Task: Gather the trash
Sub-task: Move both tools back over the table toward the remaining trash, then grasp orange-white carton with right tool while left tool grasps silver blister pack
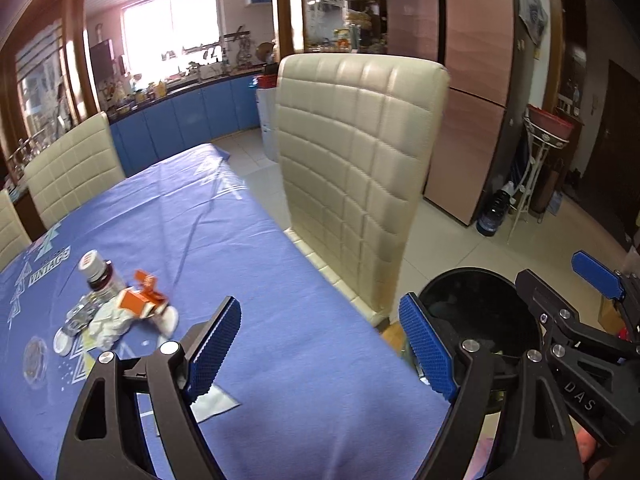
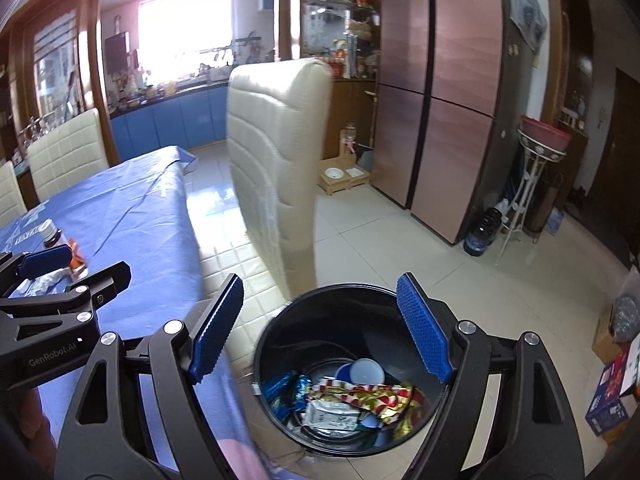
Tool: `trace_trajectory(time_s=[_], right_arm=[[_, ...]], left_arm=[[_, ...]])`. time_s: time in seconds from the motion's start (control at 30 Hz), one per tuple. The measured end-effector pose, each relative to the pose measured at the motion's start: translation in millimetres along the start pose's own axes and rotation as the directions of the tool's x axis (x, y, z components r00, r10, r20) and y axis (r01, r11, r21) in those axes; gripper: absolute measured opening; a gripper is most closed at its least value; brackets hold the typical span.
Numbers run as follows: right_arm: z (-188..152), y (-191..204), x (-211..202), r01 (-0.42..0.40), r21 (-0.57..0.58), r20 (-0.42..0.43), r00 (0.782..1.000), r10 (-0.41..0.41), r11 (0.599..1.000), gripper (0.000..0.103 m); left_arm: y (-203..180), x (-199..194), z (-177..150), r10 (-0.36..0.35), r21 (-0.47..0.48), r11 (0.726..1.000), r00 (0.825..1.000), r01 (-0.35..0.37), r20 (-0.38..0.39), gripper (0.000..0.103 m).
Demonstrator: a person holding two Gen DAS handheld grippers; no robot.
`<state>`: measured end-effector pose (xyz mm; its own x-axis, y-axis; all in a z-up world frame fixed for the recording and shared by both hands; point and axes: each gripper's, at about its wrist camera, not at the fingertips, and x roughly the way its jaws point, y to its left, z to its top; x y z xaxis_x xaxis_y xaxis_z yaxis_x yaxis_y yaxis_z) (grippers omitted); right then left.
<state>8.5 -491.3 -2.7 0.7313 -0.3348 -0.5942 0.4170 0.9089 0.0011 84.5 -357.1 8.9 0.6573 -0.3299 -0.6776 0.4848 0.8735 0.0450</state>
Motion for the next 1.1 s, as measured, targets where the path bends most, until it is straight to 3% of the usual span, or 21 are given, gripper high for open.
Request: trace_trajectory(time_s=[0.47, 0.7, 0.93, 1.1], right_arm=[[2, 144, 6, -0.158, -0.171, -0.01, 0.987, 0.158, 0.973, 0.081], [-2, 224, 29, -0.25, -0.248, -0.087, 0.968, 0.236, 0.936, 0.081], [-5, 283, 62, -0.242, -0.345, -0.151, 0.968, 0.2, 0.907, 0.08], [1, 299, 82, -0.244, -0.365, -0.191, 0.964, 0.185, 0.898, 0.08]], left_arm=[[140, -17, -32, 0.135, -0.163, 0.977, 0.991, -0.137, -0.024, 0.079], [210, -14, -53, 0.196, -0.223, 0.953, 0.979, -0.205, -0.063, 0.079], [256, 1, -69, 0.215, -0.261, 0.935, 0.97, -0.238, -0.113, 0.079], [279, 14, -64, 0.241, -0.242, 0.933, 0.961, -0.268, -0.134, 0.079]])
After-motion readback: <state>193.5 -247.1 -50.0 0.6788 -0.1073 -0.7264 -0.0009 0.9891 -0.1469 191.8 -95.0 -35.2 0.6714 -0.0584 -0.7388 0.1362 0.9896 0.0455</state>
